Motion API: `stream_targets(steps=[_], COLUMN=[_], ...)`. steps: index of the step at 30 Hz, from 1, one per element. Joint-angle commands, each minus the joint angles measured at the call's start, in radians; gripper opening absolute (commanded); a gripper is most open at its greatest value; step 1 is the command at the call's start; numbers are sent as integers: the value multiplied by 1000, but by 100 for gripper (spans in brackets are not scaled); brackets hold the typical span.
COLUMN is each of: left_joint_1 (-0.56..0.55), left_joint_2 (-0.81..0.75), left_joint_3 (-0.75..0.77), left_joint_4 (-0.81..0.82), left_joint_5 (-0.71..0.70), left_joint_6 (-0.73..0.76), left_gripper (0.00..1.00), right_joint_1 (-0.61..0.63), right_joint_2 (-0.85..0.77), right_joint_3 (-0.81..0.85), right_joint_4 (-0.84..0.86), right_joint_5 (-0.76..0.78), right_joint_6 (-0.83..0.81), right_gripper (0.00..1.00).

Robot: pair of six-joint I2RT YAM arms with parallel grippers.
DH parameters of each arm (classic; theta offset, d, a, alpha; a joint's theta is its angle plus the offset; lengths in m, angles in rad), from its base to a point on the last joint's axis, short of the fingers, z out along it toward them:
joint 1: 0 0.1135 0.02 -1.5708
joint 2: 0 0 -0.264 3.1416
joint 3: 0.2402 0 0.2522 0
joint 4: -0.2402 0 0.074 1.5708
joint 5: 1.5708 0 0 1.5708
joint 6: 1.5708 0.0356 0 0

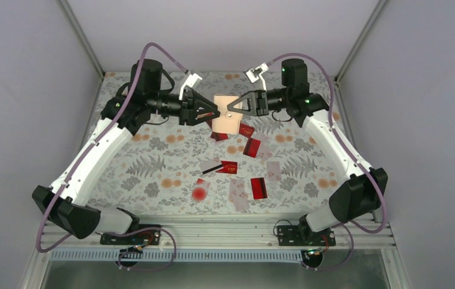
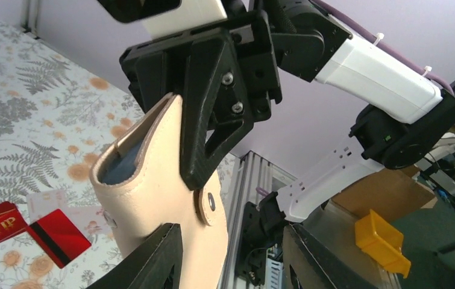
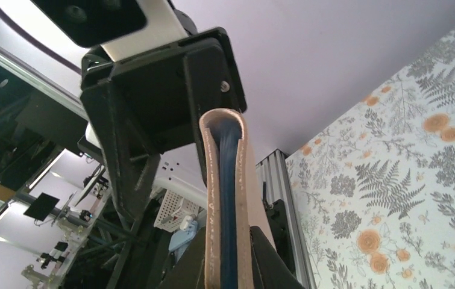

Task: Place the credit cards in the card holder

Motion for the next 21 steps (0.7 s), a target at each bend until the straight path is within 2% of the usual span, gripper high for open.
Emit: stream_targets(steps=[1, 5, 10, 13, 18, 21], left_joint_1=[5, 38, 147, 163, 161, 149], left_joint_2=[14, -14, -73, -90, -92, -78], left_joint_3=[18, 32, 21, 23, -30, -24], left_joint_4=[-51, -88, -111, -137, -44, -45], left_joint_5=[3, -93, -62, -45, 120, 199], left_joint_6=[48, 63, 78, 96, 42, 49], left_gripper=[44, 44, 49, 49, 49, 54], right_joint_1=[39, 53, 53, 57, 84, 100], right_joint_2=[4, 12, 8, 8, 17, 39], right_joint_3=[93, 126, 133, 141, 160, 175], right_joint_4=[17, -10, -12, -12, -13, -17], right_joint_5=[-103, -100, -114, -125, -132, -122], right_joint_6=[-25, -46, -51, -53, -60, -62], right_gripper=[4, 4, 4, 4, 4, 4])
